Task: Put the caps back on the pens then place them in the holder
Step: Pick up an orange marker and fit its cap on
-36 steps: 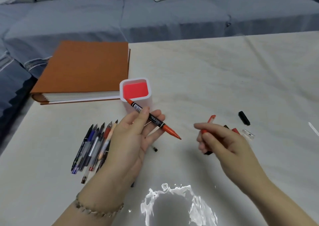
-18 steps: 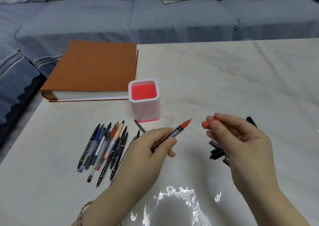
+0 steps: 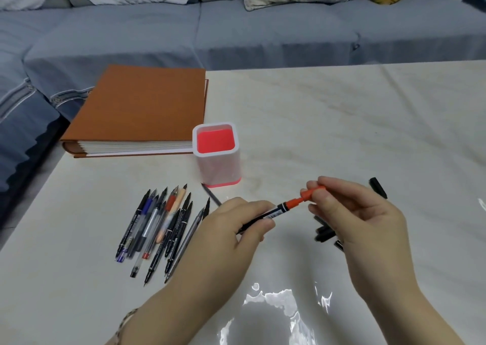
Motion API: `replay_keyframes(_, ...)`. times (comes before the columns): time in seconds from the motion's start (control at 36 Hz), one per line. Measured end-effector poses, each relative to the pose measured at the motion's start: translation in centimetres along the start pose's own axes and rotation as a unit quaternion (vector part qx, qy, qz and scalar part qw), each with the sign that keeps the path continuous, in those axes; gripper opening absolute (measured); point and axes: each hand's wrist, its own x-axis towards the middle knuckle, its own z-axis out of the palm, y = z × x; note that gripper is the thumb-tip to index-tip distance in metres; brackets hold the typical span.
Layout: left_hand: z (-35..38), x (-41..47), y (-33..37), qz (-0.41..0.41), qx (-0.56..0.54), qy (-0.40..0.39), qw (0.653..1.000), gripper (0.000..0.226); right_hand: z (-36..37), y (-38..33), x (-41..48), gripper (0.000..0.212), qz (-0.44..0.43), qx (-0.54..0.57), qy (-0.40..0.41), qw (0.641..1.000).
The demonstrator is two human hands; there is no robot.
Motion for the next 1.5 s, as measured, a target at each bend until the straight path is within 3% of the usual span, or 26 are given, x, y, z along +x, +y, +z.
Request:
replay_keyframes(0.39, 0.6, 0.7, -0.1, 0.073, 0.085, -0.025, 0.993, 0.03, -0.4, -0.3, 0.1, 0.018, -0.023, -0.072, -0.07, 0.995)
replay_keyframes(0.47, 0.8, 1.0, 0.0, 0.066, 0.074, -0.042, 0.994, 0.023, -0.7, 0.1, 0.1, 0.02, -0.045, -0.08, -0.066, 0.994)
replay_keyframes(0.58, 0.9, 1.6, 0.2, 0.014, 0.015, -0.102, 0.995, 0.017, -1.3, 0.9, 0.1, 0.026, -0.058, -0.094, -0.059, 0.992)
replay_keyframes(0.69, 1.6, 2.1, 0.6, -0.087, -0.153, -0.156, 0.972, 0.019, -1.8, 1.1, 0.4, 0.03, -0.065, -0.089, -0.068, 0.992)
replay_keyframes(0.75, 2.0, 2.3, 0.7, -0.101, -0.175, -0.161, 0.966, 0.018, -2.0, 1.2, 0.7, 0.028, -0.067, -0.087, -0.07, 0.992)
replay_keyframes(0.89, 3.4, 2.9, 0.4, 0.003, -0.002, -0.078, 0.997, 0.018, -2.2, 2.1, 1.3, 0.036, -0.055, -0.053, -0.039, 0.996)
replay_keyframes(0.94, 3.9, 2.9, 0.3, 0.053, 0.079, -0.042, 0.995, 0.019, -2.3, 2.5, 1.5, 0.037, -0.052, -0.035, -0.029, 0.998)
replay_keyframes(1.0, 4.0, 2.9, -0.1, 0.064, 0.091, -0.025, 0.993, 0.023, -2.3, 2.9, 1.7, 0.035, -0.039, -0.03, -0.032, 0.998)
replay_keyframes(1.17, 3.5, 3.6, -1.3, -0.107, -0.072, -0.074, 0.989, 0.015, -2.4, 3.0, 3.1, 0.017, 0.042, -0.061, -0.088, 0.993)
replay_keyframes(1.28, 2.8, 4.1, -1.6, -0.168, -0.165, 0.009, 0.972, 0.017, -5.2, 3.0, 4.9, 0.017, 0.031, -0.279, -0.086, 0.956)
replay_keyframes(1.39, 2.0, 4.2, -1.7, -0.207, -0.244, 0.089, 0.943, 0.012, -9.3, 3.5, 7.2, 0.012, -0.014, -0.518, 0.005, 0.855)
replay_keyframes(1.5, 2.1, 4.1, -1.6, -0.233, -0.264, 0.104, 0.93, 0.013, -11.1, 4.6, 9.5, 0.018, 0.05, -0.633, 0.015, 0.773)
